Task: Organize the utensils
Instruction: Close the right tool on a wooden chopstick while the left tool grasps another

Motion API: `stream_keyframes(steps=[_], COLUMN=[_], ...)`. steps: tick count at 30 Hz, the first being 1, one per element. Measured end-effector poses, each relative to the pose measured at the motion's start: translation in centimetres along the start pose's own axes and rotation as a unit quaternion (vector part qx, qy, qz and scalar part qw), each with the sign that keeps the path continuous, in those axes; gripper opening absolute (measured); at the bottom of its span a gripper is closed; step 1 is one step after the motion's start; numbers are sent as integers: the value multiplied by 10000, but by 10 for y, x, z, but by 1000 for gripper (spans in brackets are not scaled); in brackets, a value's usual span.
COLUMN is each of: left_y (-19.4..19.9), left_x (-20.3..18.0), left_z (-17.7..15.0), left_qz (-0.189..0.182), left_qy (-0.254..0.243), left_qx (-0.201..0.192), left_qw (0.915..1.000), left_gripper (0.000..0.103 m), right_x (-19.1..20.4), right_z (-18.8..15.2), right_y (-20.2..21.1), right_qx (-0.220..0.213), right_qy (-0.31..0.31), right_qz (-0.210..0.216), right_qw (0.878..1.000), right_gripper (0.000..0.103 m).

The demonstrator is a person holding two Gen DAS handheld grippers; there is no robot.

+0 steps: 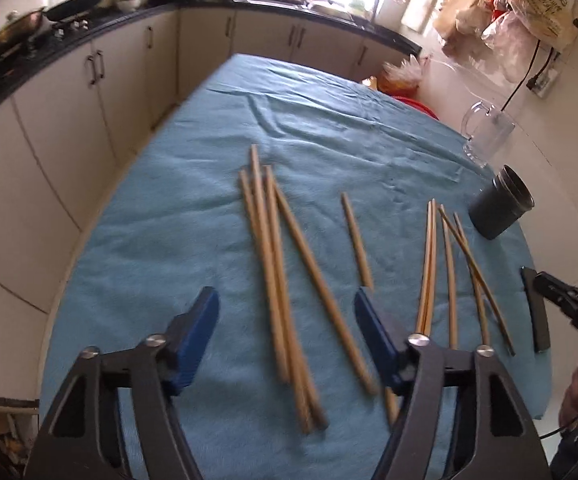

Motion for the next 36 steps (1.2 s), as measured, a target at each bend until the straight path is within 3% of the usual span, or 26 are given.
stream_keyframes(steps=[5, 8, 19, 27, 34, 36], left_y=[-25, -40, -80, -106, -116, -117], left_x=[-5, -19, -47, -65, -75, -76], left_z=[25, 36, 47, 52, 52, 52], left_qz=[-172, -271, -395, -215, 29, 126], left_qy=[185, 34, -103, -283, -487, -541], left_qx=[490, 694, 1223, 1450, 1411, 1364], left_qw=[9985, 9972, 9917, 9888, 9888, 9891], left_gripper=[37, 24, 22, 22, 22, 13], right_x=[-2, -7, -5, -10, -5, -4], right_z=[12, 18, 37, 43, 50, 52], right_y=[-21, -35, -85, -106, -121, -126], right_qx=[243, 375, 795, 988, 1129, 1181], right_qy=[58, -35, 185, 258, 535, 609], right_qz=[51, 118, 29, -3, -168, -207], right_qw=[9997, 9992, 9967, 9948, 9920, 9909], right_gripper=[25, 21, 19, 19, 19, 19])
Point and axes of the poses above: each gripper's, at about its wrist camera, not at the fingertips, and y roughly against the way its jaws point, x to its left, z to its top, the point moved 2 cm from there along -y, roughly the way its jaws point
